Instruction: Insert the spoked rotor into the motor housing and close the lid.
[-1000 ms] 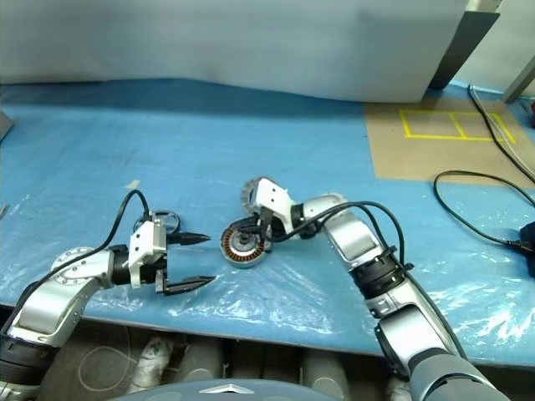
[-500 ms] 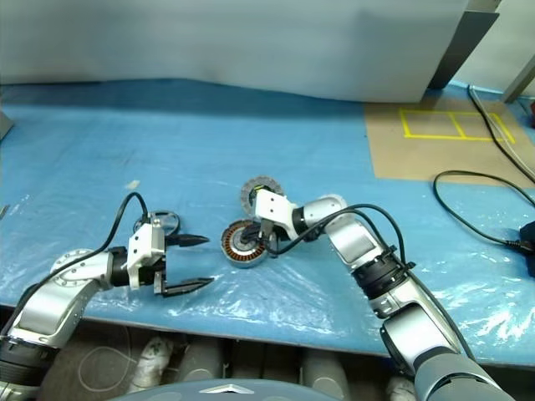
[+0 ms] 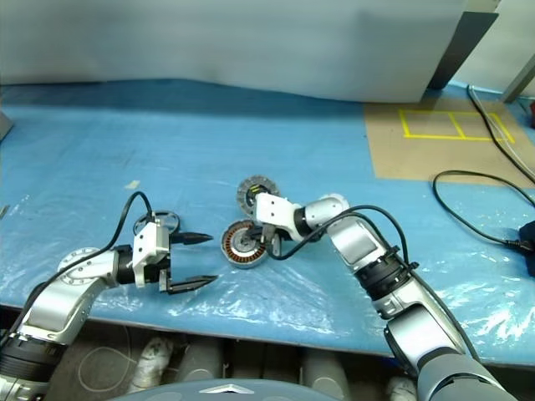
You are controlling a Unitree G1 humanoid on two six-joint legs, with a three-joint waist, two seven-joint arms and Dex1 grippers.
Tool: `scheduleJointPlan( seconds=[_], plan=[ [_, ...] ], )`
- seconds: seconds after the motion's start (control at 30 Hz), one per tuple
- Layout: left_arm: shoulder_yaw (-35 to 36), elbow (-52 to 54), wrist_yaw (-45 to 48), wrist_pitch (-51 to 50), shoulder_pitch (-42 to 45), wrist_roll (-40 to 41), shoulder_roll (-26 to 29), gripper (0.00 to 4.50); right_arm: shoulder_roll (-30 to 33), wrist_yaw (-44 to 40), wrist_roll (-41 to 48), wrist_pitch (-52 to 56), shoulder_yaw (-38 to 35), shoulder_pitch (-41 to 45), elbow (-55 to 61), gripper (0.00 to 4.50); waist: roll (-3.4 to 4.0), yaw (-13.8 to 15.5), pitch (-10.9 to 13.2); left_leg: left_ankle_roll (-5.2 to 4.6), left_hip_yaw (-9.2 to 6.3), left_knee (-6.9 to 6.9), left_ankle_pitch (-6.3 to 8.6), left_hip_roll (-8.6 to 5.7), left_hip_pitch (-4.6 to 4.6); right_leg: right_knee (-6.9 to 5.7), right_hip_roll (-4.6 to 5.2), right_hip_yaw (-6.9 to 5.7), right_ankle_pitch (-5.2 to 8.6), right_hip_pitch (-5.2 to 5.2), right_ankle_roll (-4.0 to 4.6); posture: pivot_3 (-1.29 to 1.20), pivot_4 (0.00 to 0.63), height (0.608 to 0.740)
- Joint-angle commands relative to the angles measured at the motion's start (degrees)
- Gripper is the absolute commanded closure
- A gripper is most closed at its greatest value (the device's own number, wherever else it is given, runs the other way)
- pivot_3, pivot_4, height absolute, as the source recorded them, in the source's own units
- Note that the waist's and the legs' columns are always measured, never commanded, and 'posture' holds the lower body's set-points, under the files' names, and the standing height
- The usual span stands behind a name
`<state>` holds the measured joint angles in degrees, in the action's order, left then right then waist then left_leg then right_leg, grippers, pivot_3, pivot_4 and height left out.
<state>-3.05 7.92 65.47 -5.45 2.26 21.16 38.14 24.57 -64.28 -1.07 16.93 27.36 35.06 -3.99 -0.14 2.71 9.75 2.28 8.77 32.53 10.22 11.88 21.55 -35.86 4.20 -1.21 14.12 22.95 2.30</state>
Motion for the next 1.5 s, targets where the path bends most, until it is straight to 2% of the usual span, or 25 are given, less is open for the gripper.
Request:
scheduleJointPlan(
  seconds=[0.03, 0.33, 1.0, 1.17, 1.27, 1.5],
  plan=[
    [0.38, 0.88, -0.32, 0.06, 0.56, 0.23, -0.03, 0.09, 0.66, -1.51, -0.24, 0.54, 0.99, -0.16, 1.45, 4.48, 0.0, 0.0, 0.0, 0.0, 0.0, 0.0, 0.0, 0.0, 0.0, 0.0, 0.0, 0.0, 0.0, 0.0, 0.0, 0.0, 0.15, 0.74],
    [0.63, 2.92, -1.35, -2.11, 1.02, 0.76, 0.34, 0.09, -0.63, -2.22, -0.34, -0.09, 1.56, 0.38, 0.44, 4.48, 0.0, -0.01, 0.0, 0.0, 0.0, 0.02, 0.0, 0.0, -0.01, -0.04, 0.0, 0.0, 0.0, -0.01, 0.0, 0.0, 0.15, 0.74],
    [-0.25, 6.62, -2.77, -7.77, 3.41, 1.28, -0.41, 0.09, -1.47, 3.96, -0.66, 0.16, -0.65, -1.62, 0.56, 4.48, 0.0, -0.04, 0.0, 0.0, 0.0, 0.05, 0.0, 0.0, -0.02, -0.06, 0.0, 0.01, 0.0, -0.01, 0.0, 0.0, 0.15, 0.74],
    [0.14, 7.17, -2.67, -8.44, 2.96, 1.53, -0.15, 0.09, -3.05, 0.98, 11.35, 9.77, -8.42, -0.39, 5.4, 4.48, 0.0, 0.02, 0.0, 0.0, -0.01, 0.07, 0.0, -0.01, 0.01, -0.07, 0.0, 0.02, 0.0, 0.0, 0.0, 0.0, 0.15, 0.74],
    [0.41, 7.56, -2.64, -8.69, 2.6, 1.73, 0.04, 0.09, -2.99, -0.21, 15.48, 14.68, -10.0, -0.09, 8.14, 4.48, 0.0, -0.01, 0.0, 0.0, -0.01, 0.04, 0.0, 0.0, 0.01, -0.03, 0.0, 0.01, 0.0, 0.0, 0.01, 0.0, 0.15, 0.74],
    [1.33, 8.11, -3.55, -9.49, 2.05, 2.33, -0.13, 0.09, -2.89, 2.38, 13.21, 13.6, -7.51, -1.14, 7.16, 4.48, 0.0, 0.02, 0.0, 0.0, 0.0, -0.01, 0.0, -0.01, 0.01, 0.02, 0.0, -0.01, 0.0, 0.01, 0.01, 0.0, 0.15, 0.74]
  ],
)
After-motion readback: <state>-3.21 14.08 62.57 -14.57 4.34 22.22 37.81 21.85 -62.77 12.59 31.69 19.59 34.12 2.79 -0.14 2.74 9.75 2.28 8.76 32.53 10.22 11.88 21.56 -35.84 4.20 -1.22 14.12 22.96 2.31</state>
